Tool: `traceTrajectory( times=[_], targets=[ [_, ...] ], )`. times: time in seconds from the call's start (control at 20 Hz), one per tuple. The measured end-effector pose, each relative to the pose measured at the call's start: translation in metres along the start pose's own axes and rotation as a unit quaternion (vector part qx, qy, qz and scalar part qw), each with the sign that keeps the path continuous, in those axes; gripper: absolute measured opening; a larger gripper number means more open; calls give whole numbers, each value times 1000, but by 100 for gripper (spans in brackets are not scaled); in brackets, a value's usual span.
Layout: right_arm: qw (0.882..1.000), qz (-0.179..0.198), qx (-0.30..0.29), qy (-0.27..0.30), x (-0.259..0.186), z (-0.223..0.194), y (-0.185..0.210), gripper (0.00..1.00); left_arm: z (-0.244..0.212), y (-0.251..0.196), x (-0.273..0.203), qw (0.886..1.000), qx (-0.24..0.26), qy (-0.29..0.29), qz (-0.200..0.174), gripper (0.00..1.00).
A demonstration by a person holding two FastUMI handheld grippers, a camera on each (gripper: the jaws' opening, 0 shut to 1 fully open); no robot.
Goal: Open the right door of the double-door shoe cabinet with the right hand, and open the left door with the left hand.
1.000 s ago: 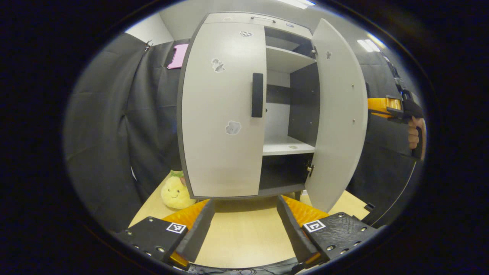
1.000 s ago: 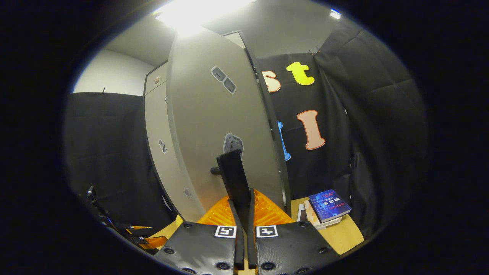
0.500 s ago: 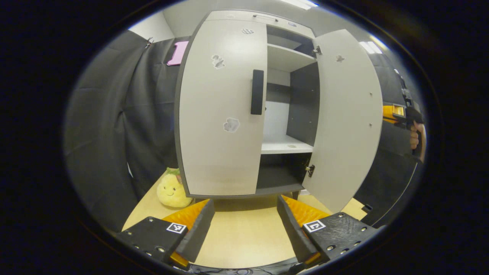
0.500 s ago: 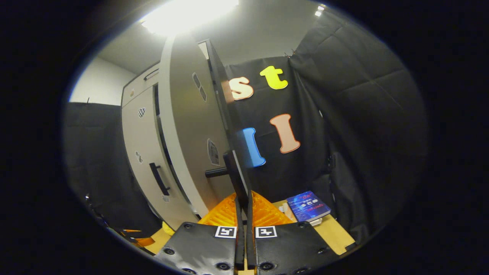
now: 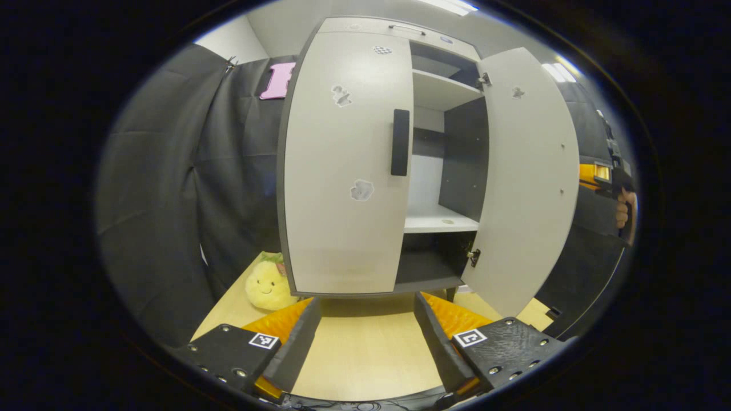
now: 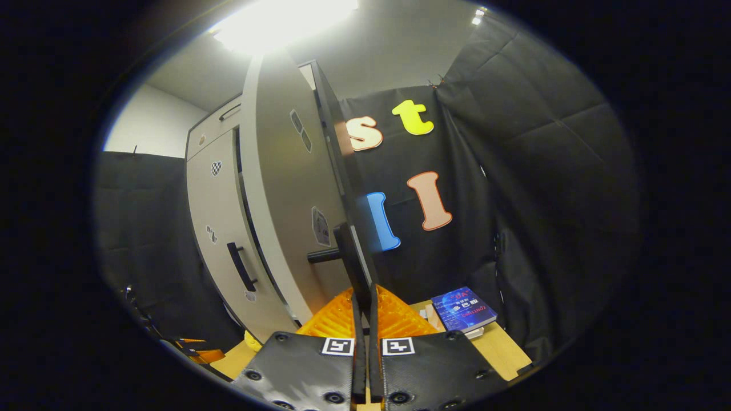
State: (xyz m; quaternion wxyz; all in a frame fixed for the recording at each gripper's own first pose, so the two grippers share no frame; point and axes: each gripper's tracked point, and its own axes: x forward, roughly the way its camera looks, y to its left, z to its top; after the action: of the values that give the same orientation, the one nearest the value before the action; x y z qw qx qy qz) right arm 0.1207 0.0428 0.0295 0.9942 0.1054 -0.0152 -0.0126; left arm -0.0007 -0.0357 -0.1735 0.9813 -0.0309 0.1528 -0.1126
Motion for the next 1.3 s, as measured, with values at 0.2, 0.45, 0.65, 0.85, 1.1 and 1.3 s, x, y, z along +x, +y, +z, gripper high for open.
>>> traceTrajectory(
  times=[0.2,0.45,0.65,0.85,1.1,1.3],
  targets=[
    [1000,-9,1,-3,1,1,-1,4,7,7,-1,1000,-13,-8,-2,96],
    [1000,-24,-10,3,-2,-1,-6,4,9,14,7,1000,-6,-5,-7,95],
    [999,-39,-20,13,-11,-3,-11,4,10,10,16,1000,-5,-1,-29,96],
    [997,-76,-14,19,-21,-2,-23,3,16,8,22,999,-4,-9,-45,94],
    [988,-153,-5,4,-35,10,-54,2,68,-3,52,996,-1,-50,-67,95],
    [972,-235,-6,2,-44,17,-96,2,124,-6,73,994,5,-91,-55,95]
  ],
)
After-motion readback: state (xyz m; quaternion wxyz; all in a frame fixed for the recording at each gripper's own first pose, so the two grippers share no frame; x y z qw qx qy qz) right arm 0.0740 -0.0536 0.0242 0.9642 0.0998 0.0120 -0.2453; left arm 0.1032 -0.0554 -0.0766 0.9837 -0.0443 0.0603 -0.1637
